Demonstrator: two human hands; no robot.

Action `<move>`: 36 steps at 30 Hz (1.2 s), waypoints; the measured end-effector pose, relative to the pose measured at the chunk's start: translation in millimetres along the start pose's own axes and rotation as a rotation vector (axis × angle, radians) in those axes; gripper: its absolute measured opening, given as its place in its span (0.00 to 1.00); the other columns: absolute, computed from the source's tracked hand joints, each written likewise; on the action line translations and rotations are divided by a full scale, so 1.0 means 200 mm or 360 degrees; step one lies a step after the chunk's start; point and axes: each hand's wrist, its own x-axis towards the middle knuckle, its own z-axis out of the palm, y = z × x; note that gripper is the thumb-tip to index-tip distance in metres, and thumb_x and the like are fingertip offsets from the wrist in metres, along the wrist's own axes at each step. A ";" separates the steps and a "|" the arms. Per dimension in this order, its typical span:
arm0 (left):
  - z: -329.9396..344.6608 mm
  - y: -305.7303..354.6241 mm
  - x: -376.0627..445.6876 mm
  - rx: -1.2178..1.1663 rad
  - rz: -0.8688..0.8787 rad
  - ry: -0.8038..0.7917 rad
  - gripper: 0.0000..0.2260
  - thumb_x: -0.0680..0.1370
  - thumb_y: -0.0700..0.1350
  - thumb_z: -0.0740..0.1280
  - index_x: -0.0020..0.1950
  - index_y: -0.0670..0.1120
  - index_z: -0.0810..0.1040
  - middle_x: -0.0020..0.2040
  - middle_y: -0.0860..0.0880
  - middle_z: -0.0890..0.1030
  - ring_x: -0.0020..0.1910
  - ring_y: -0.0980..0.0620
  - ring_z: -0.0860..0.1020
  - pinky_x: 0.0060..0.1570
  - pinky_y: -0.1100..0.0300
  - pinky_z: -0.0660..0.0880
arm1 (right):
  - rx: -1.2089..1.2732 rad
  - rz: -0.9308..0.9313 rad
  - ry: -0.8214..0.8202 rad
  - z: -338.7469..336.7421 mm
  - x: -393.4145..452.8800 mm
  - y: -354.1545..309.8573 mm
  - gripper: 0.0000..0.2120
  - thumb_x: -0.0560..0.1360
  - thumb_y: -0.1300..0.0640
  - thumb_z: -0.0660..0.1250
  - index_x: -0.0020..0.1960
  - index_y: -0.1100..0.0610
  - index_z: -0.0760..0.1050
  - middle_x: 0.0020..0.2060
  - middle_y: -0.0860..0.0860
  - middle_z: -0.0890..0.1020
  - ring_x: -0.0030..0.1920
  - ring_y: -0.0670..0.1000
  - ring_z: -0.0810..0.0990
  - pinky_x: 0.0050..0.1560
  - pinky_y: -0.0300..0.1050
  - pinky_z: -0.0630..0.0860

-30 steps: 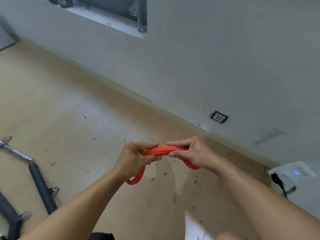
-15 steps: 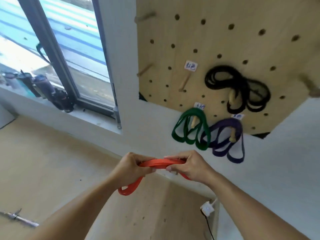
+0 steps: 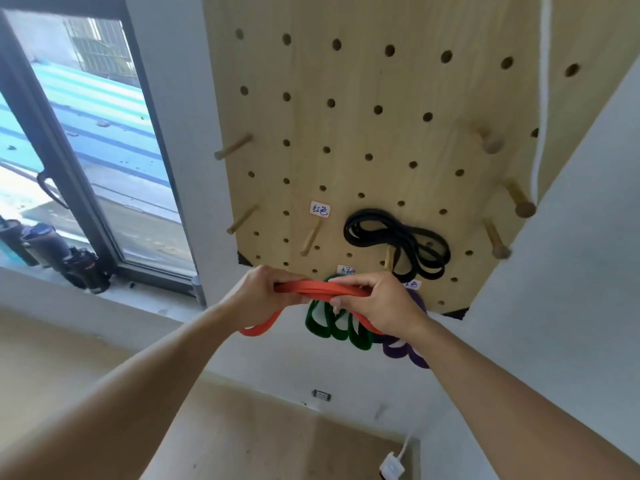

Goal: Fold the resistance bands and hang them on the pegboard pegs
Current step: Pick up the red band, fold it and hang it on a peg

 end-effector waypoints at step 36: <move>-0.32 -0.38 0.97 -0.0019 0.0188 -0.0400 0.07 0.77 0.47 0.73 0.54 0.51 0.86 0.45 0.51 0.86 0.46 0.47 0.81 0.48 0.57 0.77 | -0.1737 -0.0035 -0.0110 -0.03 0.92 -0.33 0.18 0.70 0.43 0.79 0.56 0.48 0.83 0.44 0.44 0.86 0.50 0.49 0.82 0.67 0.50 0.65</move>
